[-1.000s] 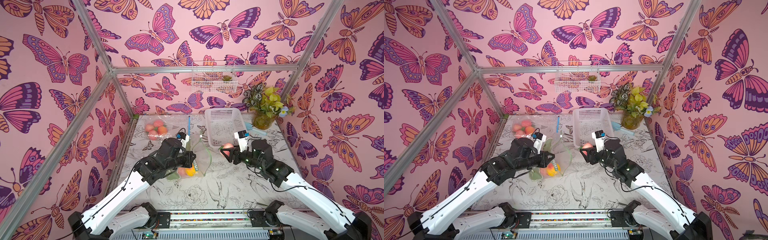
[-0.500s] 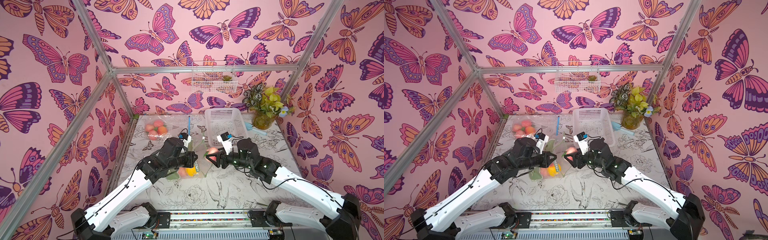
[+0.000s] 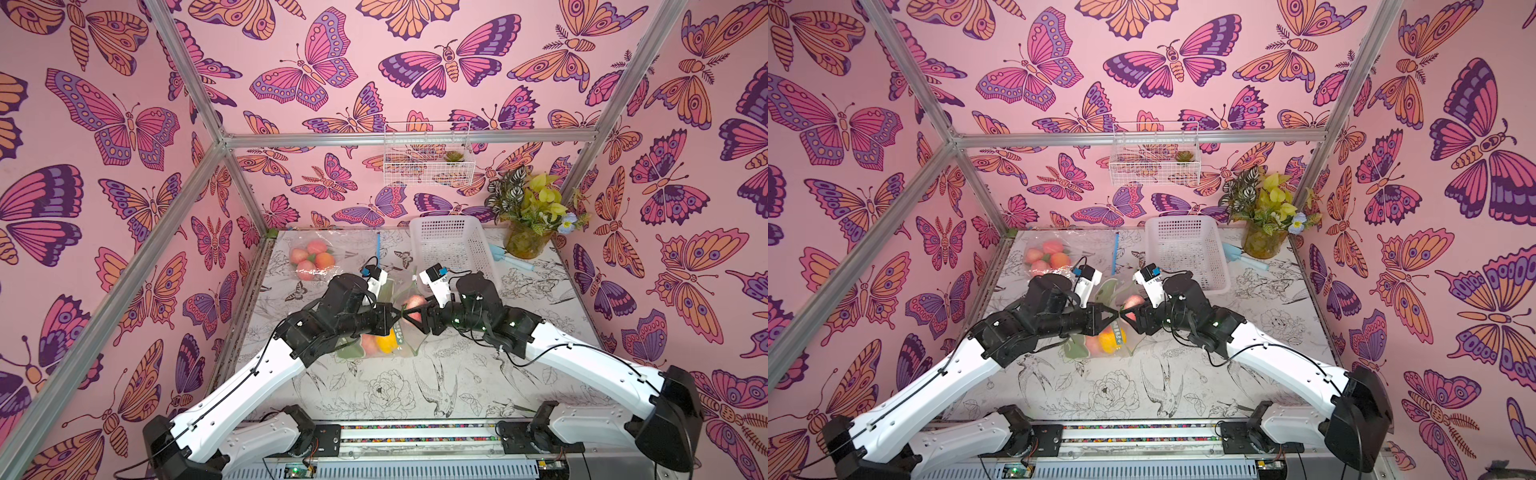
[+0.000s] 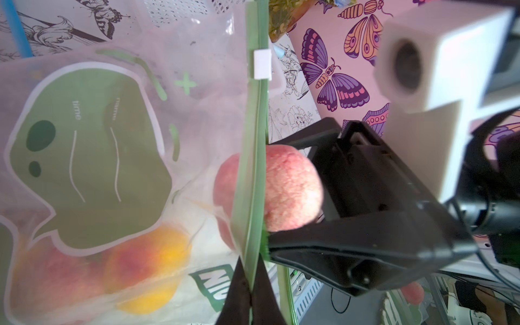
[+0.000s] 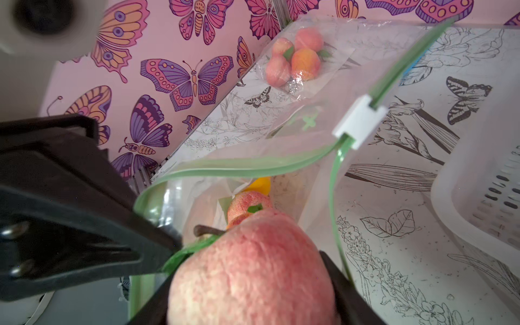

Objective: Place the peach in a zip-top bag and seal the zipper
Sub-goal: Place the peach in the zipper food storage bag.

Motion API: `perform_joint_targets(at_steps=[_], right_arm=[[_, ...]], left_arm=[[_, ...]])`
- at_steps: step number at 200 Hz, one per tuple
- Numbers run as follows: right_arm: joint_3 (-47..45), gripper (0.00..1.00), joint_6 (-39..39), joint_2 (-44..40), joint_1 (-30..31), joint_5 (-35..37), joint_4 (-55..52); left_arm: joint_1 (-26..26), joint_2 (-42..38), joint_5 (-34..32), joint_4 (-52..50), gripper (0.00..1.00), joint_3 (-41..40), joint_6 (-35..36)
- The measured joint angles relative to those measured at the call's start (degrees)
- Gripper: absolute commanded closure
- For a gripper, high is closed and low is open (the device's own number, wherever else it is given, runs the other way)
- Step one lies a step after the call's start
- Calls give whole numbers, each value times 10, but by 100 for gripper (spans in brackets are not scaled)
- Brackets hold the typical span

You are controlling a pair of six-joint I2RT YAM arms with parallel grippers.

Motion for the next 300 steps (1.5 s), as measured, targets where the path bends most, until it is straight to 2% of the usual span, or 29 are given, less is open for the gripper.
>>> perform_joint_targets(at_steps=[58, 92, 154, 189, 300], right_arm=[[10, 44, 9, 33, 2, 50, 2], [10, 41, 28, 41, 3, 64, 24], [10, 22, 43, 51, 7, 55, 50], [10, 15, 46, 52, 7, 47, 50], [10, 14, 24, 29, 8, 43, 55]], left_arm=[[0, 0, 22, 12, 100, -4, 0], [0, 0, 37, 29, 100, -12, -7], [0, 7, 45, 40, 100, -12, -15], [0, 7, 45, 42, 100, -13, -18], [19, -13, 30, 42, 100, -21, -28]])
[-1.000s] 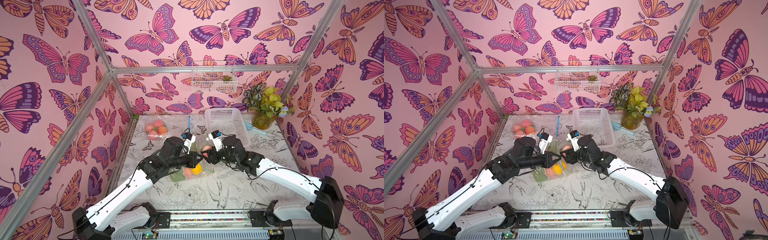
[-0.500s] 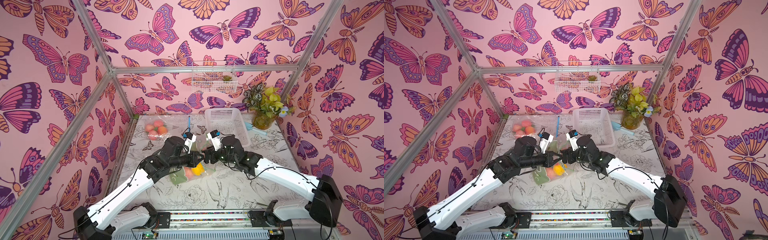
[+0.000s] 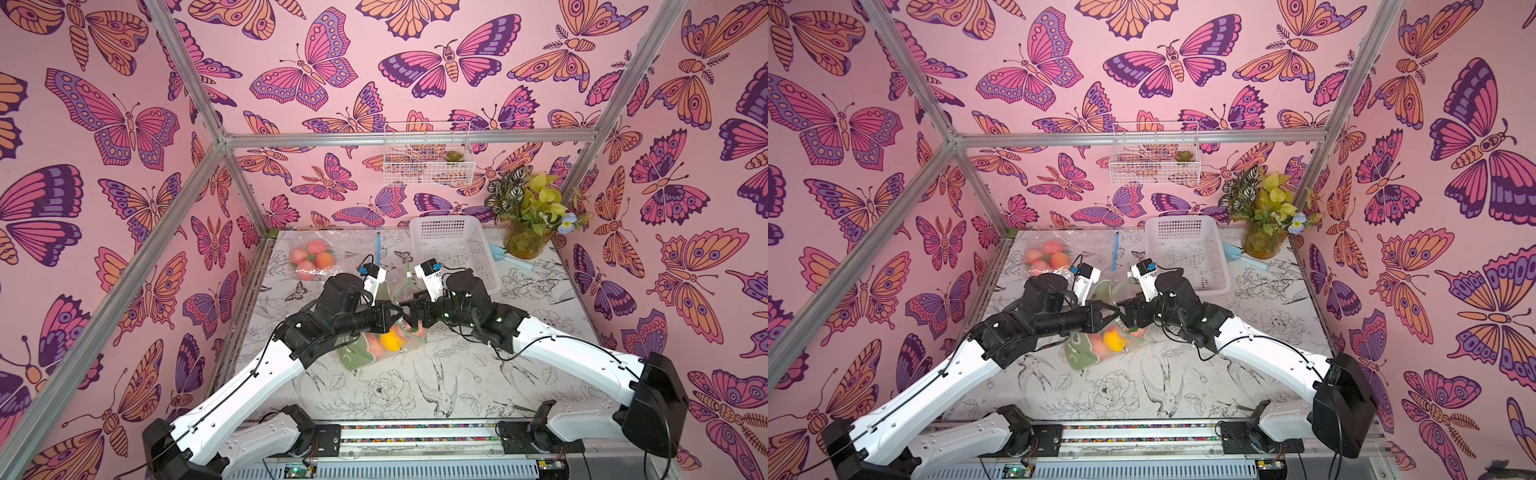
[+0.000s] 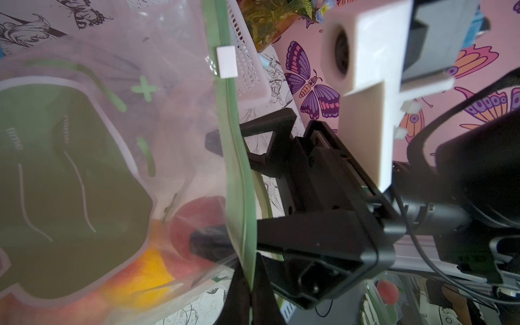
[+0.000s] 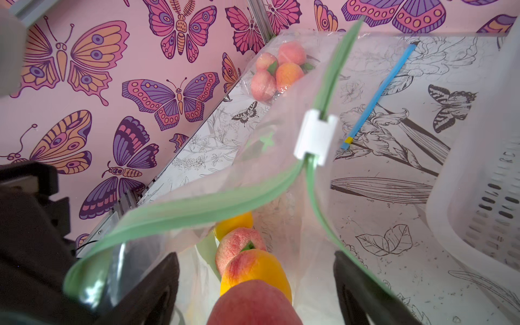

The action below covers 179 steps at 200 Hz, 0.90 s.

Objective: Place the peach in a zip-top bag and seal the zipper
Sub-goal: Place the peach in the zipper food storage bag.

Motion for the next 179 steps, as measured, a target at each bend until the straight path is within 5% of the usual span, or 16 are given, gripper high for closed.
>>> perform_joint_targets(at_steps=[98, 140, 179], right_arm=[[8, 16, -88, -120, -27, 124, -89], [10, 20, -151, -136, -114, 108, -143], [10, 25, -268, -132, -127, 72, -152]], left_arm=[[25, -10, -7, -82, 100, 37, 51], [30, -20, 0, -146, 100, 76, 104], [30, -26, 22, -196, 100, 93, 161]])
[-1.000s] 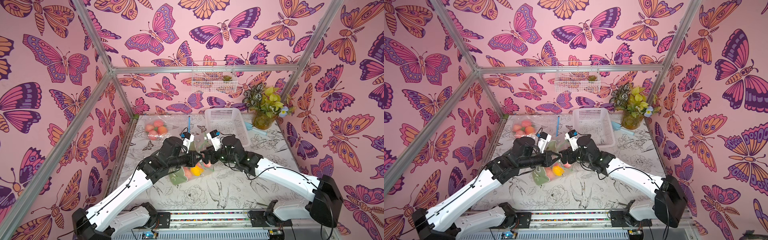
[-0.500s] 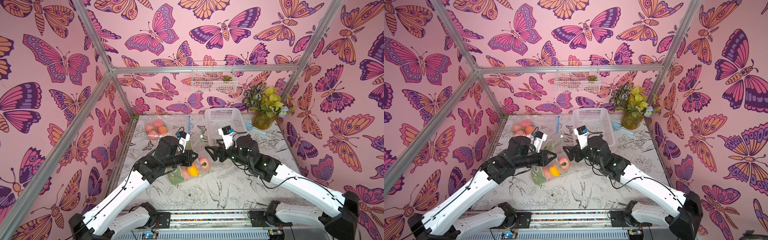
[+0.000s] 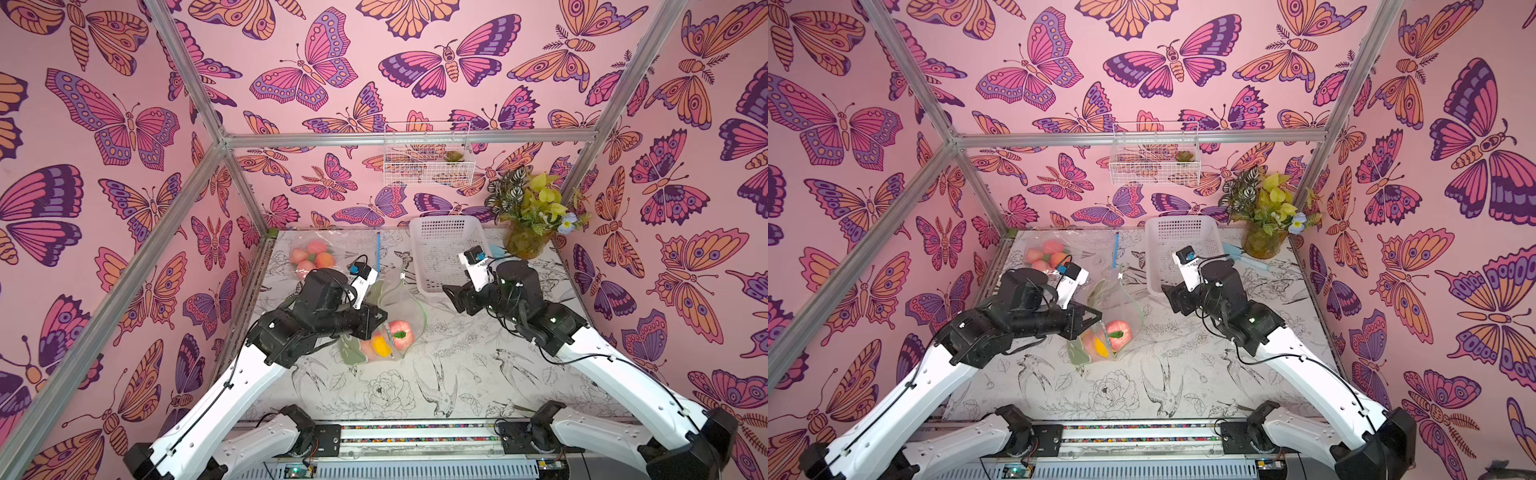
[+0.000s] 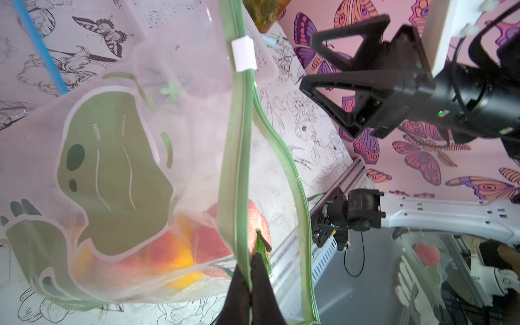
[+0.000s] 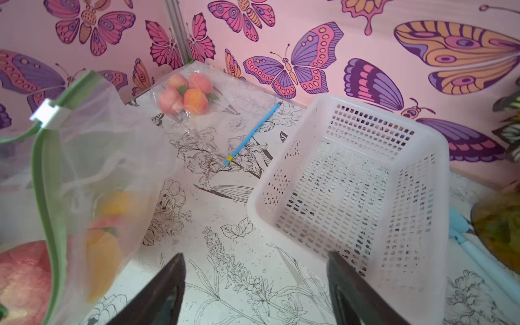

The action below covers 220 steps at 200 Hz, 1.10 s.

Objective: Place the peach in a zip-top bag and seal the zipper
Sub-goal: Place the peach in the zipper food storage bag, then zip the zipper on the zipper food storage bag.

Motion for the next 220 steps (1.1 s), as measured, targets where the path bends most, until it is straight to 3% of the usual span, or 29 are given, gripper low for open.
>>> perform_joint_targets(at_steps=[58, 119, 220], right_arm=[[12, 32, -173, 43, 0, -118, -12], [108, 39, -334, 120, 5, -258, -69], [234, 36, -459, 194, 36, -314, -159]], left_arm=[[0, -23, 20, -73, 100, 1, 76], [0, -37, 31, -120, 100, 6, 127], [0, -28, 46, -132, 100, 9, 140]])
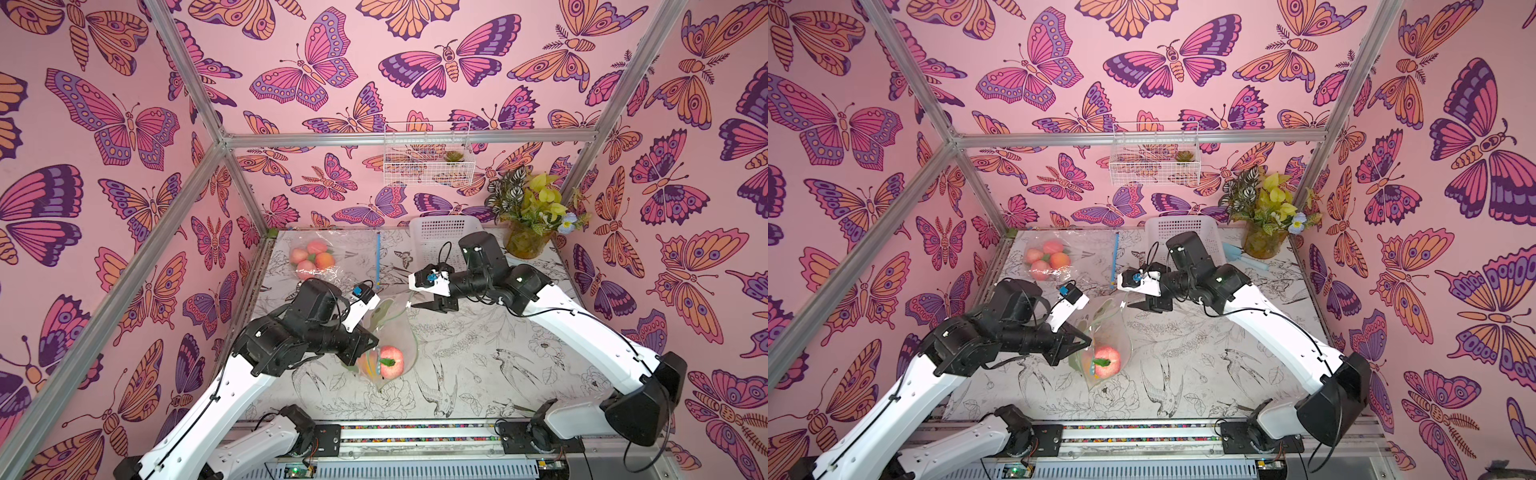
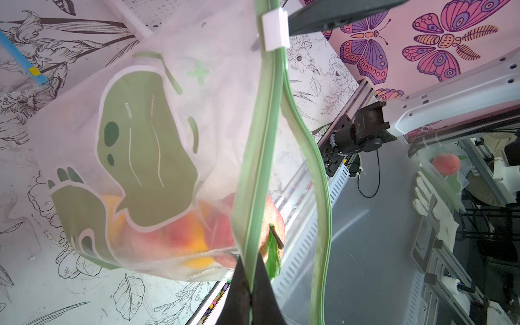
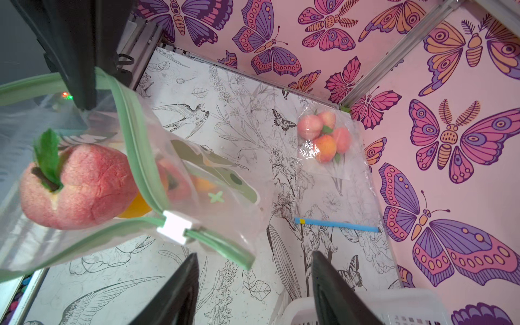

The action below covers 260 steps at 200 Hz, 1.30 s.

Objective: Place the peach in a zip-top bag and seal the zipper
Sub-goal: Zip the zipper on the zipper food storage bag.

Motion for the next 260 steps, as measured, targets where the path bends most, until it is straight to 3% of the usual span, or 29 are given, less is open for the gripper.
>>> perform_joint_targets(at_steps=[39, 107, 146, 178, 203, 260], right_arm=[[32, 42, -30, 11, 16, -9, -47], [38, 67, -51, 12, 34, -10, -91], [38, 74, -56, 12, 37, -8, -97], [38, 87, -58, 12, 38, -8, -101], [38, 89, -56, 11, 40, -9, -106], [27, 81, -42, 4, 41, -15, -91]], left_arm=[[0, 1, -3, -1, 100, 3, 0], [0, 0, -25, -1, 100, 7, 0], [0, -9, -67, -1, 100, 10, -4], [0, -34, -111, -1, 100, 10, -13], [0, -47, -130, 0, 100, 10, -17], [0, -43, -127, 2, 100, 10, -21]])
